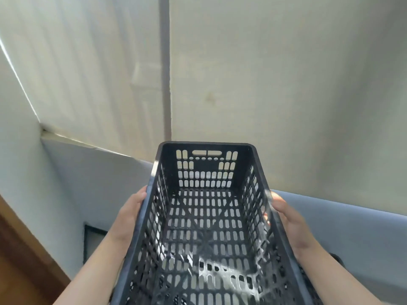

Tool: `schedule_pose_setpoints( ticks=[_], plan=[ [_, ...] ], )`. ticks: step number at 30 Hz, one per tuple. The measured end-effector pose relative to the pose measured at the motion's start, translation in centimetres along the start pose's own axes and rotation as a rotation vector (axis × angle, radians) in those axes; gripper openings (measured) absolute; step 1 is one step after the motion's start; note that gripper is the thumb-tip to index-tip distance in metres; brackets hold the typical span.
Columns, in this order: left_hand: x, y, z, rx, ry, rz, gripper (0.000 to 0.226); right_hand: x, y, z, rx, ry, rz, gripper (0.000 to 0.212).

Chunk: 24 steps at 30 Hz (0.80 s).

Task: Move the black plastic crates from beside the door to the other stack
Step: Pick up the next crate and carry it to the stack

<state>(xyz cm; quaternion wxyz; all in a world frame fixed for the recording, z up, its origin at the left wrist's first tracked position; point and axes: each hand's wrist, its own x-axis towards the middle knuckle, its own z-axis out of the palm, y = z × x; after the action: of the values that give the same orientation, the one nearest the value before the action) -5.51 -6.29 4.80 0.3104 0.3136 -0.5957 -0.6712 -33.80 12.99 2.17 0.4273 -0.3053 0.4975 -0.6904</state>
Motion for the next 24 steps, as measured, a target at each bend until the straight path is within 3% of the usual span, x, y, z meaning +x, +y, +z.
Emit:
schedule_pose_setpoints(
  ticks=[8, 14, 24],
  plan=[
    [0.7, -2.2, 12.8, -0.116, -0.162, -0.072, 0.049, -7.9, -2.7, -12.6, -0.048, 0.204, -0.075, 0.046],
    [-0.8, -4.0, 23.8, -0.132, -0.264, -0.124, 0.046, -14.0, -5.2, -21.8, 0.001, 0.239, -0.059, 0.04],
    [-2.4, -8.8, 36.3, -0.129, -0.286, -0.195, 0.045, -20.7, -7.6, -32.9, -0.192, 0.448, -0.006, 0.038]
  ],
)
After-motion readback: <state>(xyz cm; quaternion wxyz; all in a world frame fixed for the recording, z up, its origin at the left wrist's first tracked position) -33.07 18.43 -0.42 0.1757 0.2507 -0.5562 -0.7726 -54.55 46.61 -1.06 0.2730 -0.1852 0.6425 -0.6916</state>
